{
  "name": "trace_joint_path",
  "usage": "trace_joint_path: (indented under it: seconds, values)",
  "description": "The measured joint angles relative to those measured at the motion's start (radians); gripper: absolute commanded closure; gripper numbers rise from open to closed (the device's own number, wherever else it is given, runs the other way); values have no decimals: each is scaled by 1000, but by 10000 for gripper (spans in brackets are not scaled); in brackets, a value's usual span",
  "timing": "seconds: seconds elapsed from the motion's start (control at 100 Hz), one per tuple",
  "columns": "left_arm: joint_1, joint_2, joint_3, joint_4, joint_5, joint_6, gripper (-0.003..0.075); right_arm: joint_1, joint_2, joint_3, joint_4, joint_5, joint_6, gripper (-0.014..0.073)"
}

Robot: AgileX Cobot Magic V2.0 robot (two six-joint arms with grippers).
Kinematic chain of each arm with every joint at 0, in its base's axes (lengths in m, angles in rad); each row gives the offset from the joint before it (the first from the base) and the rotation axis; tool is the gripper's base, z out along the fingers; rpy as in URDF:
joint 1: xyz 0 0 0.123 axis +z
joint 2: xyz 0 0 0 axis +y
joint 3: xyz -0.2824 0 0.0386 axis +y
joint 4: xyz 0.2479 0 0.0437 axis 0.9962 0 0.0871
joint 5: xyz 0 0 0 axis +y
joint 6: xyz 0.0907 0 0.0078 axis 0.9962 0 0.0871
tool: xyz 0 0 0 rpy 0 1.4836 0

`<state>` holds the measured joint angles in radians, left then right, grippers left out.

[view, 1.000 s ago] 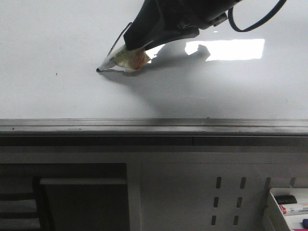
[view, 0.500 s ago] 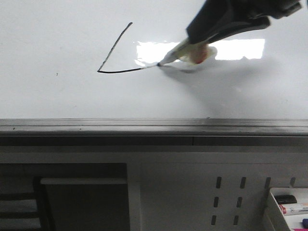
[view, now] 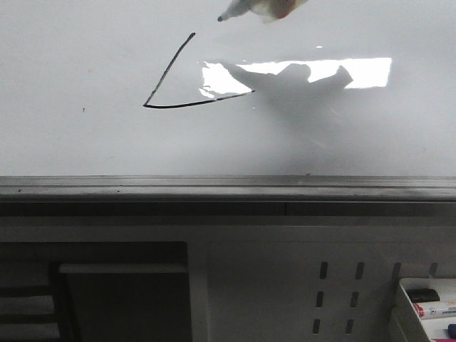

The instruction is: Write number 4 on whiteboard

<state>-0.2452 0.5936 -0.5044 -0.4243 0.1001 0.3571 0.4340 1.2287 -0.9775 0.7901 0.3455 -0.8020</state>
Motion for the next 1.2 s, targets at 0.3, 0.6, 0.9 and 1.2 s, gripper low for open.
trace_joint_path:
  seconds: [0.3,0.6,0.9,1.2]
  values:
    - [0,0,0,-2,-9,0,282,4,128,-28,2,43,0,637]
    - [0,0,0,-2,-9,0,282,7,112,99,-12,164,19,637]
    - [-51,0,0,-2,-11,0,282,8,-112,1,-21,267,21,637]
    - [-402,32,0,86,-54,0,282,8,-164,-72,-22,354,29,637]
